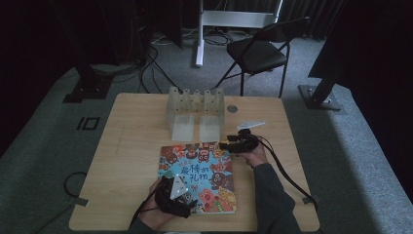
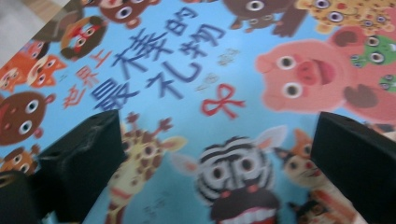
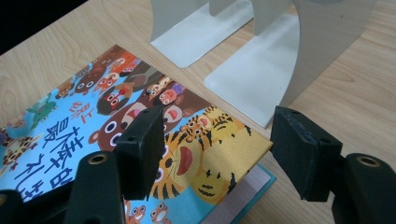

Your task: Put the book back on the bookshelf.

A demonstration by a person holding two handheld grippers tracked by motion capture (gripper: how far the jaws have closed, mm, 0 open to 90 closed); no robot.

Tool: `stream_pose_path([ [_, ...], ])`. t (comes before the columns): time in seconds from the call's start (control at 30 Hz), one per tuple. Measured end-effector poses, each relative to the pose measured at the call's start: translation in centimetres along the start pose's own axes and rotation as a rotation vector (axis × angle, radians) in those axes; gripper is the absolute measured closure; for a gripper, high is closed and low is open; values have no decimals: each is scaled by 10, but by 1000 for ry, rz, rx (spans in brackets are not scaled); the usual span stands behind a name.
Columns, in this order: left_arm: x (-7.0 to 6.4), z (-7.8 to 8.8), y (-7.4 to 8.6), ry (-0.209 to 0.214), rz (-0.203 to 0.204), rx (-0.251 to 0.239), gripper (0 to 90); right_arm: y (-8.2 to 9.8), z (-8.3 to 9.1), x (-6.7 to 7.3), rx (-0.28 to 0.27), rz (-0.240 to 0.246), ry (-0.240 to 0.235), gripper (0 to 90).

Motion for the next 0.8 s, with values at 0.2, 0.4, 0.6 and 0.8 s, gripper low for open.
stream_pose_path([
  [0.2, -18, -4, -7, 38, -63, -2, 19, -5, 5, 3, -7, 8, 2, 367],
  [0.4, -30, -6, -11, 70, -88, -1, 19, -8, 8, 3, -17, -1, -10, 380],
  [0.6, -35, -15, -13, 70, -114, 4, 15, -14, 14, 4, -40, -11, -23, 397],
  [0.8, -34, -20, -14, 39, -122, -19, 15, -19, 17, 8, -42, 3, -14, 398],
])
Point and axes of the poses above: each handheld gripper's, and its own axes: z roughly backward along the jaws, y roughly out of its underside, x roughly to its left, the point moved 2 cm from there along -z, roughly forward along the jaws, and after that the axes turned 12 degrees about y, right-handed, at the moved point
